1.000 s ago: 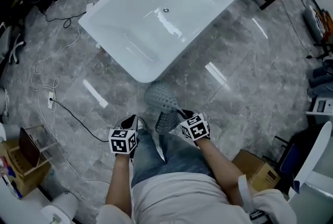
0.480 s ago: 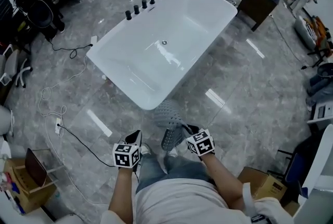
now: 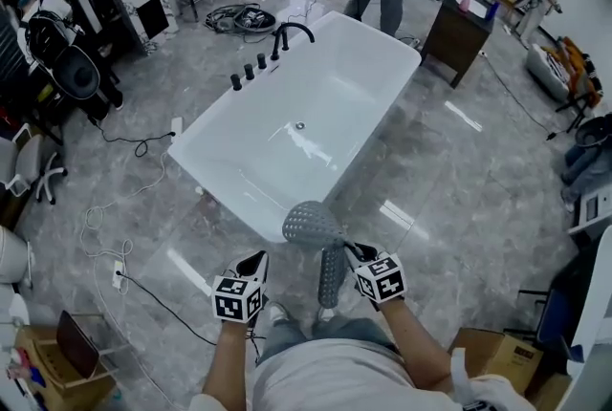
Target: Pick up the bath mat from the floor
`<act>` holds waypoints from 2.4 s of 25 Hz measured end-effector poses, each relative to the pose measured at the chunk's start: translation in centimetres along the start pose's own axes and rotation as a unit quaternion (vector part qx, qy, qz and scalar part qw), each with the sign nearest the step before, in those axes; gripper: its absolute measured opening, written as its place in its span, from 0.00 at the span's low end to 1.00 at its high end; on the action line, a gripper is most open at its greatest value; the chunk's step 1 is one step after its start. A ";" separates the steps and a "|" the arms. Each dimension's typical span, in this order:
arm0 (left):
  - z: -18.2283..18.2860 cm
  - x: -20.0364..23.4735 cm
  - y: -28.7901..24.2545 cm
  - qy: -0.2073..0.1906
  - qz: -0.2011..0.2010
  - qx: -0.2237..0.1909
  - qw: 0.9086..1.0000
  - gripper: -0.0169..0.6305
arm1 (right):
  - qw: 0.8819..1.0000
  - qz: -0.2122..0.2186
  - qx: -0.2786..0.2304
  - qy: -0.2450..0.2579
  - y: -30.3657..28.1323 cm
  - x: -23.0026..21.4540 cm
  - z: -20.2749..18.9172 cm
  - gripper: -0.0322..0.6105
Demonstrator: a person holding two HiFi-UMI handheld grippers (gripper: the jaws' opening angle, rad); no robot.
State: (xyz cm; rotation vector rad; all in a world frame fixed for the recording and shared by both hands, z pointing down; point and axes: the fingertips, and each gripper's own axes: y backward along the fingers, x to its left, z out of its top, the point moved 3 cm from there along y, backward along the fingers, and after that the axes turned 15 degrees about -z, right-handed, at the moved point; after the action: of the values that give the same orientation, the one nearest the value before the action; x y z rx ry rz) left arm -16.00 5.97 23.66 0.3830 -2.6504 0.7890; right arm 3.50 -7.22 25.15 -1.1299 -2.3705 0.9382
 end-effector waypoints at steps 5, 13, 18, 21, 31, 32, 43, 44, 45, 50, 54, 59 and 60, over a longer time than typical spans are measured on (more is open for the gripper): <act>4.1 -0.7 1.8 -0.015 -0.013 -0.030 0.999 0.05 | 0.999 -0.008 -0.043 -0.008 3.1 -0.5 4.4 0.14; 10.4 -2.0 5.3 -0.049 -0.030 -0.110 0.992 0.05 | 0.993 -0.011 -0.109 -0.048 7.3 -0.5 9.5 0.14; 13.3 -2.9 6.7 -0.074 -0.040 -0.147 0.986 0.05 | 0.988 -0.008 -0.136 -0.075 8.8 -0.6 11.4 0.14; 14.9 -3.7 7.5 -0.085 -0.046 -0.168 0.981 0.05 | 0.984 -0.009 -0.152 -0.088 9.9 -0.7 12.5 0.14; 16.8 -6.5 9.3 -0.117 -0.066 -0.208 0.969 0.05 | 0.976 -0.011 -0.200 -0.086 13.3 -1.3 14.1 0.14; 16.9 -6.7 9.4 -0.120 -0.066 -0.210 0.968 0.05 | 0.975 -0.011 -0.203 -0.086 13.6 -1.4 14.2 0.14; 16.9 -7.7 9.7 -0.124 -0.065 -0.213 0.967 0.05 | 0.973 -0.016 -0.214 -0.079 15.0 -2.0 14.1 0.14; 16.9 -7.8 9.6 -0.124 -0.066 -0.212 0.967 0.05 | 0.973 -0.015 -0.214 -0.081 15.1 -2.0 14.1 0.14; 16.8 -7.8 9.7 -0.123 -0.066 -0.211 0.968 0.05 | 0.973 -0.015 -0.213 -0.082 15.2 -2.0 14.0 0.14; 16.0 -7.7 9.9 -0.119 -0.067 -0.206 0.969 0.05 | 0.975 -0.012 -0.205 -0.083 15.1 -1.5 13.1 0.14; 15.8 -7.8 9.7 -0.116 -0.068 -0.204 0.970 0.05 | 0.976 -0.014 -0.198 -0.090 15.1 -1.5 12.5 0.14; 15.0 -8.1 9.8 -0.112 -0.069 -0.201 0.971 0.05 | 0.977 -0.013 -0.192 -0.093 15.3 -1.5 11.6 0.14; 14.9 -8.1 9.8 -0.111 -0.069 -0.201 0.971 0.05 | 0.977 -0.013 -0.192 -0.093 15.3 -1.4 11.5 0.14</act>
State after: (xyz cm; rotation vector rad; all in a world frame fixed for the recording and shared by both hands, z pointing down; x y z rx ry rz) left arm -15.86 6.69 4.12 0.5621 -2.8590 0.1630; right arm 6.42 -6.04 6.23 -1.1817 -2.7988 0.6128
